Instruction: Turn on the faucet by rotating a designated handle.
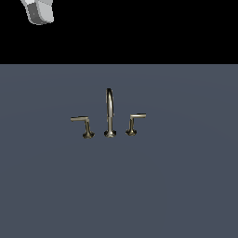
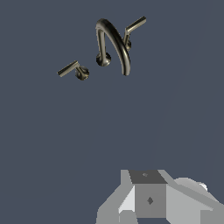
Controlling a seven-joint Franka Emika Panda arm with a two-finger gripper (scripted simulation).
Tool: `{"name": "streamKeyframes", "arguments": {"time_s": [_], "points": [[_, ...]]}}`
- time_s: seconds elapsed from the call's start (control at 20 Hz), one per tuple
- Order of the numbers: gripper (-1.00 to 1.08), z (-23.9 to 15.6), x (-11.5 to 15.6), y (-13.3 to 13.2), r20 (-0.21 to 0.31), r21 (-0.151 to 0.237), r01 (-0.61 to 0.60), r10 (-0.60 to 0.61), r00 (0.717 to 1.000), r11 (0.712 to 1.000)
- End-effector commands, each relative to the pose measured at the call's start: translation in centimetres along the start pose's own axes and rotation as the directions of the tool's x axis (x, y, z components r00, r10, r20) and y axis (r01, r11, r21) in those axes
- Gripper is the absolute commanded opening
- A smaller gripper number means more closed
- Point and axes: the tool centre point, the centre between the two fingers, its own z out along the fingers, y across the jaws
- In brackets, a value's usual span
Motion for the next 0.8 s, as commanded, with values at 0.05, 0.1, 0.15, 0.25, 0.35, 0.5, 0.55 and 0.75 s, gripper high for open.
{"name": "streamKeyframes", "arguments": {"time_s": [0.05,0.1,0.15,0.25,0.35,0.5,0.55,0.75], "points": [[-1.00,1.9,0.6,-1.8,0.001,0.004,-0.071,0.071,0.997,0.997],[-1.00,2.4,0.8,-2.4,0.002,0.005,-0.090,0.090,0.996,0.996],[-1.00,2.9,1.0,-2.9,0.002,0.006,-0.110,0.110,0.994,0.994],[-1.00,3.9,1.5,-3.8,0.003,0.007,-0.148,0.148,0.989,0.989],[-1.00,4.9,2.0,-4.8,0.005,0.009,-0.185,0.185,0.983,0.983],[-1.00,6.3,2.8,-6.1,0.006,0.011,-0.239,0.239,0.971,0.971],[-1.00,6.8,3.0,-6.6,0.007,0.012,-0.256,0.256,0.967,0.967],[-1.00,8.6,4.2,-8.2,0.009,0.015,-0.322,0.322,0.947,0.947]]}}
